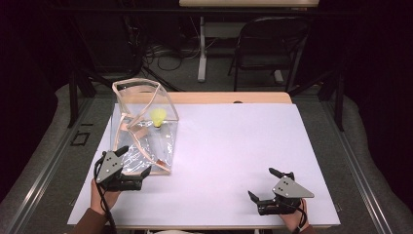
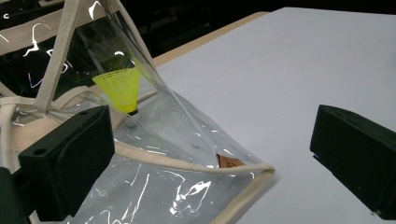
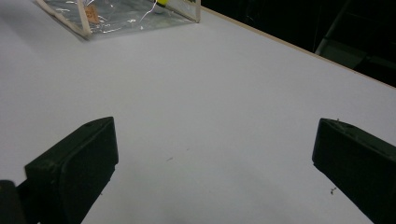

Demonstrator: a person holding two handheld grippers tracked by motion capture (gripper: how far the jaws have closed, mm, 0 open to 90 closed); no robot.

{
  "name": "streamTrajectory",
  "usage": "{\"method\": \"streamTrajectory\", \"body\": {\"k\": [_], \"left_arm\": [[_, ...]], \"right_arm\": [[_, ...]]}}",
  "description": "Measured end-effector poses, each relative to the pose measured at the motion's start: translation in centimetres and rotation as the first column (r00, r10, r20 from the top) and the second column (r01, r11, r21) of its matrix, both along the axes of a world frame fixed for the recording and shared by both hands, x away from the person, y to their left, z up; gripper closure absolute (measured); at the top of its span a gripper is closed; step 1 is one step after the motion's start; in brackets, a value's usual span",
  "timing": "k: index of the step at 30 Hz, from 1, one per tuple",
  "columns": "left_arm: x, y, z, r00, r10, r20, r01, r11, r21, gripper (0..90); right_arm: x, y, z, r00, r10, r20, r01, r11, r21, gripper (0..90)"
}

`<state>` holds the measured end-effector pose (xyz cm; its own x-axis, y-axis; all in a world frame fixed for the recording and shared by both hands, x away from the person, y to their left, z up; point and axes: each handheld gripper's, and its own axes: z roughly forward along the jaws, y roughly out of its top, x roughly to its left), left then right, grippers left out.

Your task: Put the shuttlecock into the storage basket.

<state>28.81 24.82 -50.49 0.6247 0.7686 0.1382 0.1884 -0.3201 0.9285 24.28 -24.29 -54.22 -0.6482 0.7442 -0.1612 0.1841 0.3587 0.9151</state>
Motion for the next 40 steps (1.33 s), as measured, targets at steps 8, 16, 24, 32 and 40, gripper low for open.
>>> {"method": "streamTrajectory", "body": {"k": [8,16,24,32,40], "left_arm": [[-0.8,0.6,-1.6,1.0000,0.004,-0.005,-0.004,0.9997,-0.024,0.0],[-1.5,0.6,-2.7,0.9999,-0.013,-0.009,0.013,0.9992,-0.039,0.0],[-2.2,1.0,-4.1,0.9995,-0.031,-0.001,0.031,0.9967,-0.075,0.0],[-2.2,1.1,-4.9,0.9996,-0.026,-0.004,0.026,0.9964,-0.081,0.0],[-2.1,0.9,-5.0,0.9990,-0.044,-0.009,0.044,0.9970,-0.064,0.0]], "right_arm": [[0.0,0.0,0.0,1.0000,0.001,-0.001,-0.001,1.0000,0.000,0.0],[0.0,0.0,0.0,1.0000,-0.002,0.002,0.002,1.0000,-0.001,0.0],[0.0,0.0,-0.1,1.0000,-0.001,0.001,0.001,1.0000,0.005,0.0],[0.0,0.0,-0.1,1.0000,0.003,-0.005,-0.003,0.9999,0.012,0.0],[0.0,0.0,-0.2,0.9999,0.010,-0.003,-0.010,0.9999,0.008,0.0]]}}
